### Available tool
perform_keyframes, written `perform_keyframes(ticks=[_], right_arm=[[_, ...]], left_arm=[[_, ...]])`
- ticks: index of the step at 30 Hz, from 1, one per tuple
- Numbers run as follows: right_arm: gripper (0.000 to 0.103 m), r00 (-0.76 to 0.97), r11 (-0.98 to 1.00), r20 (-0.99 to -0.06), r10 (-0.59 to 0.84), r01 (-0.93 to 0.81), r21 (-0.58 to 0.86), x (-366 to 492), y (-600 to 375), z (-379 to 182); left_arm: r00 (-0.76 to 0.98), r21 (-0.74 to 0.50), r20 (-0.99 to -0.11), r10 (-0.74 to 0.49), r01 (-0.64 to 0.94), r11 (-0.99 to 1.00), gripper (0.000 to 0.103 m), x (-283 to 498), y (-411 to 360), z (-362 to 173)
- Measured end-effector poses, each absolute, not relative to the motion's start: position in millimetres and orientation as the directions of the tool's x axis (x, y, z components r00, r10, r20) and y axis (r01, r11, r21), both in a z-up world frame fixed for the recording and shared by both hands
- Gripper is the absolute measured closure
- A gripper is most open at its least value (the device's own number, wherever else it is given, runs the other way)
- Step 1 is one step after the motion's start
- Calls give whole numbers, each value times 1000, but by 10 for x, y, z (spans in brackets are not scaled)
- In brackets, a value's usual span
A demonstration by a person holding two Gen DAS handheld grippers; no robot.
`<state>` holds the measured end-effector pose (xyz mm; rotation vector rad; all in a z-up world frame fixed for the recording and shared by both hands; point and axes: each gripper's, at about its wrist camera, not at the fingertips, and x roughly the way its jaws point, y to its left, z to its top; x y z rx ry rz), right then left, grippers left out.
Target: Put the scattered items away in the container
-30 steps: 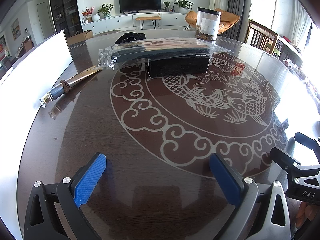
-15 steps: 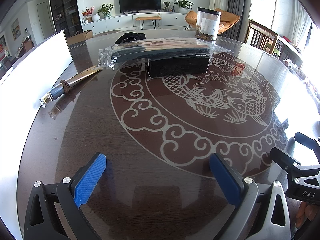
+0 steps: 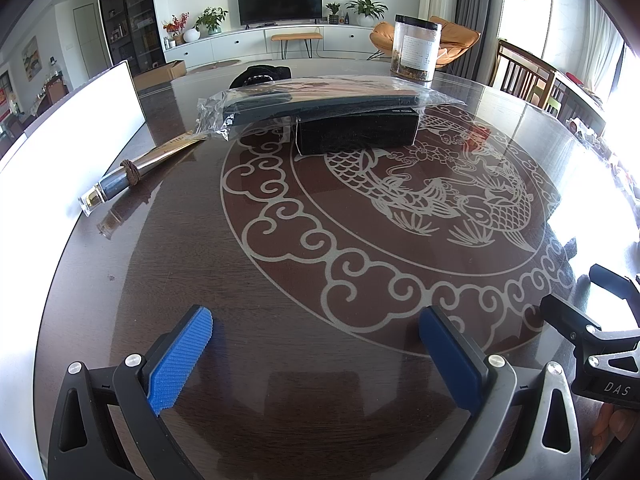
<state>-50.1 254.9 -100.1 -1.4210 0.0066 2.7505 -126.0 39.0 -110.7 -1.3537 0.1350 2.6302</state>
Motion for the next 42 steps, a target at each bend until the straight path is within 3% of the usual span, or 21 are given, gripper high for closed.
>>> perform_keyframes(ticks=[28,31,34,37,42], right_arm=[[0,-584,-999,-811,27,-42,-4,-493,2557,-987],[0,-712,-999,-702,-25,32,3,-547,2518,-718],[0,-760,-983,-640,-114,180,-39,-1005,2341,-393],[0,-743,-963,-630,-226,270,28,-1752,2222,-142],[0,-628,-965,-763,-152,261,-22,-3022,1874,-209]], left_arm=[[-570,-1,-813,118,-201,-980,0,-1259,390,-1108],[-570,-1,-813,118,-201,-980,0,-1258,391,-1109],[-570,-2,-813,118,-201,-980,0,-1259,391,-1109],[-567,0,-815,118,-204,-979,0,-1259,393,-1109],[-494,0,-861,118,-233,-972,0,-1066,281,-1069]])
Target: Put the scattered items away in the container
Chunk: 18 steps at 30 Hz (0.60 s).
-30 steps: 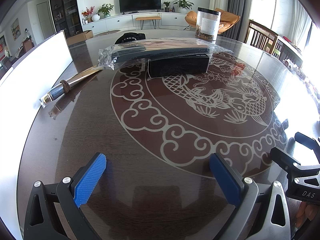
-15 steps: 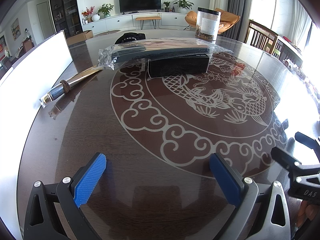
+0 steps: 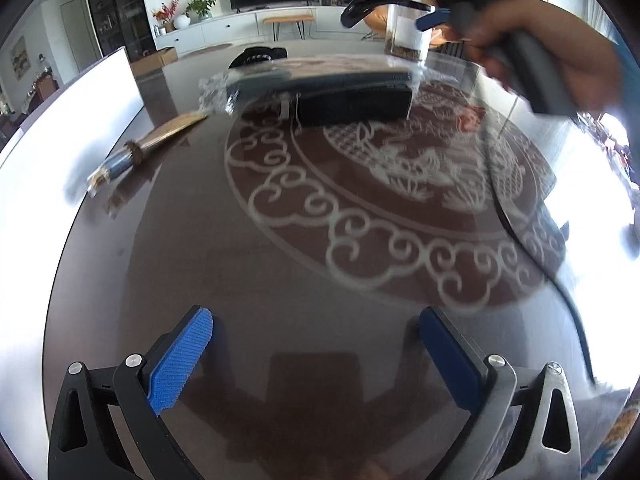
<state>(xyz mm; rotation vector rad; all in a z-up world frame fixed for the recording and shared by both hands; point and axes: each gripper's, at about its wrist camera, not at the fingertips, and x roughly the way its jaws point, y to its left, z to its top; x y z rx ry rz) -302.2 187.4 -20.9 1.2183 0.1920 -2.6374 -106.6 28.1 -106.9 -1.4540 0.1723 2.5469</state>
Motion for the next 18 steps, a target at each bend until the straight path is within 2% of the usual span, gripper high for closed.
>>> perform_keyframes(ticks=[2,5,8,11,13,14,18], right_arm=[[0,-570,-969,-817,-90,240,-60,-3340,1777,-382],[4,-431,-943,-880,-201,327,56,-3490,1666,-656],[4,-334,-872,-857,-393,432,231,-3251,1523,-703],[2,-182,-776,-850,-494,534,336,-2772,1353,-697],[4,5,-634,-769,-639,563,530,-2439,1342,-681],[4,49,-590,-739,-672,568,574,-2309,1355,-653],[4,-147,-683,-782,-606,600,417,-2094,1510,-510]], left_arm=[[-480,1,-870,115,-236,-972,0,-904,169,-1058],[-489,17,-868,89,-208,-978,0,-675,-47,-1032],[-509,9,-858,73,-158,-987,0,-500,-283,-986],[-527,-32,-846,82,-102,-994,0,-414,-498,-906],[-543,-73,-834,98,-67,-995,0,-376,-613,-863],[-548,-94,-830,106,-51,-994,0,-383,-666,-847],[-543,-175,-826,149,-4,-985,0,-369,-793,-865]])
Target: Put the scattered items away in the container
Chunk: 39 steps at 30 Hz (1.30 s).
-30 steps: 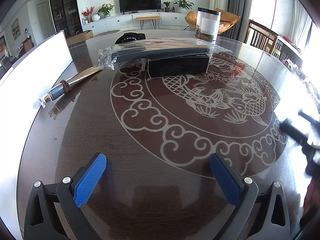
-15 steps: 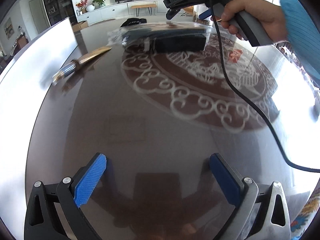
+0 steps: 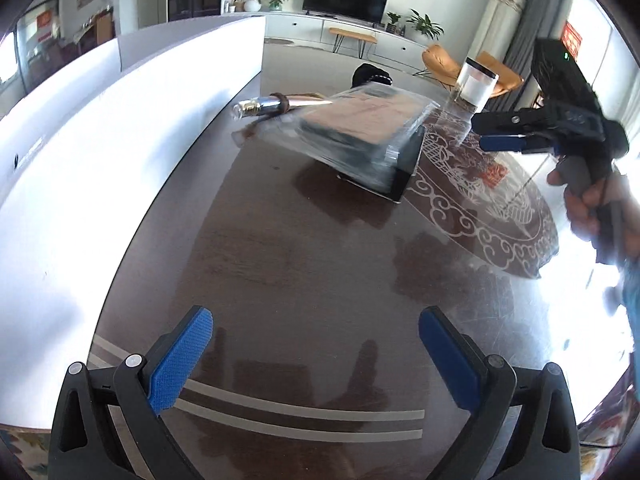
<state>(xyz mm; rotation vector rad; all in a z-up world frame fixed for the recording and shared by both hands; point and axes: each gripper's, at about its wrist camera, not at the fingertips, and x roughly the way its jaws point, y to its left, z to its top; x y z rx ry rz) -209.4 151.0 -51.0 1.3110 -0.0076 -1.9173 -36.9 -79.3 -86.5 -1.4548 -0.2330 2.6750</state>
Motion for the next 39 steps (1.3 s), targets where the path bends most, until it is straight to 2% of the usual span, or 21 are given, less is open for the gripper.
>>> perform_keyframes(ticks=[2,6,10,12,14,16,17,19,21,22,24,27,31,39], right_arm=[[4,-212,-748,-792,-572,530,398,-2160,1581,-572],[4,-190,-712,-720,-667,446,542,-2362,1417,-677],[2,-219,-725,-706,-674,380,574,-2551,1179,-741],[2,-178,-665,-653,-736,369,649,-2644,1048,-757],[2,-157,-558,-542,-826,364,746,-2696,949,-683],[2,-178,-525,-498,-849,398,752,-2649,870,-611],[2,-201,-560,-529,-825,420,714,-2629,830,-582],[2,-295,-754,-718,-631,452,477,-2555,687,-585],[2,-349,-855,-822,-450,435,283,-2493,609,-737],[2,-365,-867,-828,-426,427,258,-2487,612,-788],[2,-380,-841,-792,-478,459,287,-2440,584,-805],[1,-314,-760,-786,-533,585,282,-2293,300,-812],[0,-318,-716,-840,-440,689,114,-2056,12,-902],[2,-257,-664,-881,-398,743,83,-1674,562,-1016]], left_arm=[[-541,-195,-826,159,9,-981,0,-347,-815,-890],[-536,-187,-831,151,13,-982,0,-310,-821,-977],[-552,-209,-817,170,8,-978,0,-287,-838,-993],[-559,-211,-811,170,9,-978,0,-279,-834,-993],[-562,-205,-810,167,5,-979,0,-277,-823,-994],[-563,-201,-810,167,-1,-980,0,-274,-815,-994],[-564,-202,-808,168,-3,-979,0,-299,-819,-999],[-567,-201,-806,168,-6,-980,0,-298,-809,-998],[-570,-198,-804,167,-7,-980,0,-309,-810,-1000],[-571,-197,-804,166,-8,-980,0,-310,-813,-1001],[-573,-198,-803,167,-9,-980,0,-308,-824,-1001],[-577,-213,-798,178,-6,-977,0,-280,-818,-993],[-580,-225,-794,186,-4,-974,0,-309,-824,-1003],[-578,-237,-791,201,-13,-971,0,-307,-828,-959]])
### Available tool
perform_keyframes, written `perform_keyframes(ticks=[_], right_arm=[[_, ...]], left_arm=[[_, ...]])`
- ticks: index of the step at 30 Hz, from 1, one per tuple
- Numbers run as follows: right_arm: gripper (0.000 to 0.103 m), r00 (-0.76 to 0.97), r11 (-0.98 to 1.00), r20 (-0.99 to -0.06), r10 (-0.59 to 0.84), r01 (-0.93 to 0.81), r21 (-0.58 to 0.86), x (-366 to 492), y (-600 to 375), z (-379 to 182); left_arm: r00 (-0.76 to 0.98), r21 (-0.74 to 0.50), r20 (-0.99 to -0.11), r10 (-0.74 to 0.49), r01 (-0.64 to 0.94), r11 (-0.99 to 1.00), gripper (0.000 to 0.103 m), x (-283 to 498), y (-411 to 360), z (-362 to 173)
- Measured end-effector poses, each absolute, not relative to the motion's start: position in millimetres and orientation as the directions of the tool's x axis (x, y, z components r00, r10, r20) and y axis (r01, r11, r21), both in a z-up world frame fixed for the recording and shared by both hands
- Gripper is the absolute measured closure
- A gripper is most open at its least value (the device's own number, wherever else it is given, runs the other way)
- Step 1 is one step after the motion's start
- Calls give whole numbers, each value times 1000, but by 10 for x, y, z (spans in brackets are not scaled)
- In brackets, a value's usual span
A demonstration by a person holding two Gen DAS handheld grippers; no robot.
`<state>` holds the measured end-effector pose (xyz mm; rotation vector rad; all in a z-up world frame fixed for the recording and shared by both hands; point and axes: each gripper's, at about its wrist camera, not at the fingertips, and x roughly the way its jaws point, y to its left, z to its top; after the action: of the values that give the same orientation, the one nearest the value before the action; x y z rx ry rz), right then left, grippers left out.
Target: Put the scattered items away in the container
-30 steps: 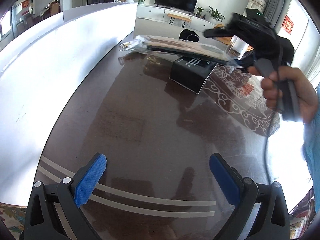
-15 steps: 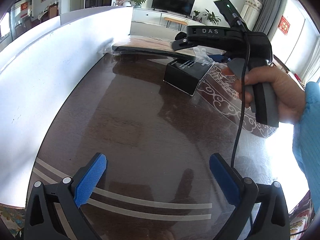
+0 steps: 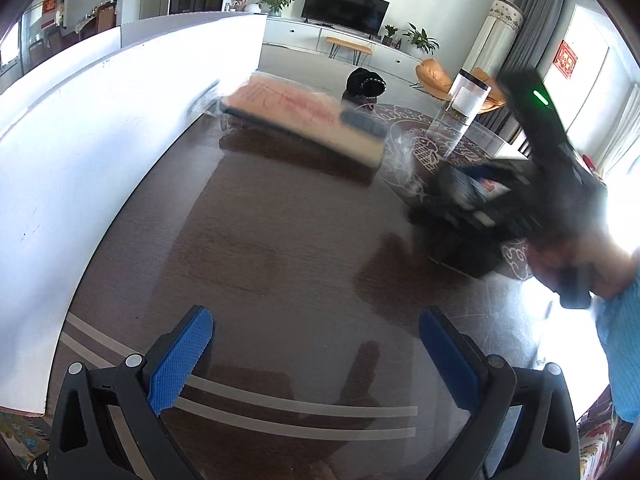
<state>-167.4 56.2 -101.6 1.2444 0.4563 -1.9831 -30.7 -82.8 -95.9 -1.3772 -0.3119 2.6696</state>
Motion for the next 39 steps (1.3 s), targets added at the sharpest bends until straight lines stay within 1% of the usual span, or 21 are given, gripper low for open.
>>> perform_keyframes(ticks=[2,4,6,8,11,14,16,18,20,21,22,25,26,28,30,34,36,39], right_arm=[[2,-255,-659,-889,-381,750,67,-1530,864,-1078],[2,-273,-673,-882,-383,736,65,-1347,1291,-993],[2,-293,-707,-858,-423,699,110,-1300,1623,-859],[1,-370,-754,-827,-424,650,96,-1373,1736,-704],[1,-466,-850,-836,-290,526,1,-1792,1671,-660],[1,-508,-894,-836,-208,445,-48,-2294,1341,-642],[1,-496,-916,-855,-153,395,-65,-2664,1204,-623],[1,-463,-919,-879,-114,386,-84,-2893,999,-704],[2,-428,-892,-900,-81,435,-126,-2952,723,-859],[2,-414,-867,-906,-85,479,-138,-2905,586,-940],[2,-417,-850,-901,-119,511,-124,-2836,518,-942],[5,-322,-777,-918,-233,629,-24,-2512,368,-941],[5,-306,-751,-920,-245,660,-20,-2384,355,-920],[5,-338,-737,-905,-257,674,-43,-2137,457,-775],[3,-425,-783,-869,-253,617,-74,-1931,727,-522],[3,-607,-893,-757,-241,445,-73,-1486,1354,-116],[2,-656,-924,-713,-247,381,-30,-1271,1584,-15],[2,-663,-939,-693,-284,338,62,-980,1855,-48]], left_arm=[[-579,-235,-790,201,-15,-972,0,-311,-825,-963],[-578,-230,-791,199,-21,-973,0,-316,-814,-971],[-578,-221,-793,193,-23,-975,0,-328,-806,-985],[-579,-213,-794,187,-24,-977,0,-365,-809,-1007],[-583,-217,-791,188,-20,-976,0,-316,-808,-999],[-584,-222,-790,188,-14,-975,0,-279,-801,-994],[-582,-220,-792,187,-14,-975,0,-268,-799,-991],[-581,-224,-792,189,-11,-975,0,-262,-811,-991],[-582,-231,-790,192,-8,-973,0,-255,-831,-989],[-582,-237,-789,196,-5,-971,0,-265,-845,-991],[-582,-243,-789,197,0,-970,0,-265,-863,-987],[-578,-264,-791,202,24,-964,0,-268,-935,-959],[-579,-264,-792,195,37,-964,0,-272,-957,-930],[-605,-281,-773,192,55,-958,0,-294,-1001,-797],[-636,-296,-752,174,90,-951,0,-382,-1028,-646],[-610,-318,-781,131,209,-925,0,-837,-971,-539],[-579,-257,-813,64,258,-932,0,-1103,-859,-554],[-480,-132,-875,-60,357,-925,0,-1430,-739,-727]])
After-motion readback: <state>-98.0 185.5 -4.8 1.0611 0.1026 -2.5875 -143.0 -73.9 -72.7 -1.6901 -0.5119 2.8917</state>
